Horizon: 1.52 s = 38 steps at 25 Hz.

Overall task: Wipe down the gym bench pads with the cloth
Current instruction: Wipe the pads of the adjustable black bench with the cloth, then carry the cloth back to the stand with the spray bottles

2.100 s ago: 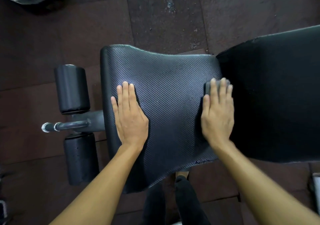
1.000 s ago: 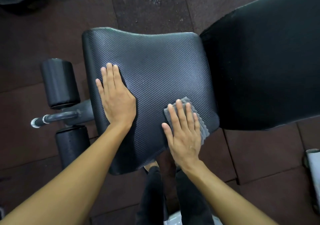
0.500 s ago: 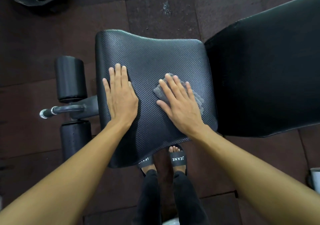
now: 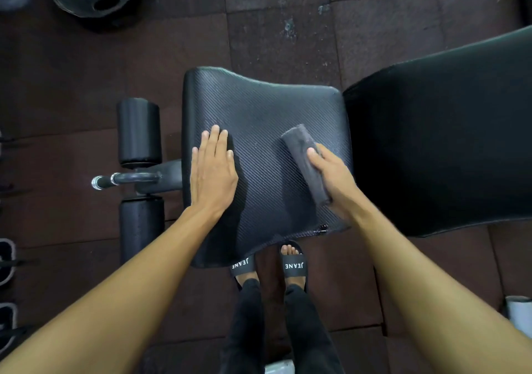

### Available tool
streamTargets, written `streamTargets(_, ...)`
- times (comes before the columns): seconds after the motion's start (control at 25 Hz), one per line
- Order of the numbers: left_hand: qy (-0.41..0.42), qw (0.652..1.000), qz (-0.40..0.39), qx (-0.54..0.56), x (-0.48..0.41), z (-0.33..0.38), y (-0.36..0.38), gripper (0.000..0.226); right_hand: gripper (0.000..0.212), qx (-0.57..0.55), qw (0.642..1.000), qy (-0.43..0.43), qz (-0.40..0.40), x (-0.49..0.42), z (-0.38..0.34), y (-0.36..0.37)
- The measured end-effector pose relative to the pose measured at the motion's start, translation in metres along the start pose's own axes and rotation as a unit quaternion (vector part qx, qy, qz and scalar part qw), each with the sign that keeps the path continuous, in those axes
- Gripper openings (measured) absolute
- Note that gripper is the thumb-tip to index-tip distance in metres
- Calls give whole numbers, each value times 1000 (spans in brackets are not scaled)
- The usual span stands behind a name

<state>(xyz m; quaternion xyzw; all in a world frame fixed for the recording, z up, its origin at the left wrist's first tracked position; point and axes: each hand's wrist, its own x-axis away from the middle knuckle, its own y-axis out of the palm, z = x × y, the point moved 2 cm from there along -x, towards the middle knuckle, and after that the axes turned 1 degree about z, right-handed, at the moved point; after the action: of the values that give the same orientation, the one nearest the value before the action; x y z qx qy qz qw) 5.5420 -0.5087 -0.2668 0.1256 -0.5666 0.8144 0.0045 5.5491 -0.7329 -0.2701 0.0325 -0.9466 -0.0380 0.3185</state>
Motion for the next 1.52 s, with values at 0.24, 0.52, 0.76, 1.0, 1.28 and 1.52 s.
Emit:
streamTargets(0.24,-69,995,36,64,52,-3,-115,39,49,-153,956,147,-204,65,-87,48)
streamTargets(0.52,-235,959,136,79,170,-99,-272,36,53,61,919,146,-361,155,-175,217)
streamTargets(0.76,-381,891,226,99,328,-220,-354,33,34,223,854,109,-456,271,-163,410)
streamTargets(1.0,-511,807,272,118,527,-334,-399,32,31,335,752,100,-558,434,-72,602)
streamTargets(1.28,-676,656,309,135,757,-401,-400,34,35,474,569,59,-669,626,63,742)
streamTargets(1.52,-789,491,332,160,927,-436,-366,36,38,525,399,69,-748,784,193,820)
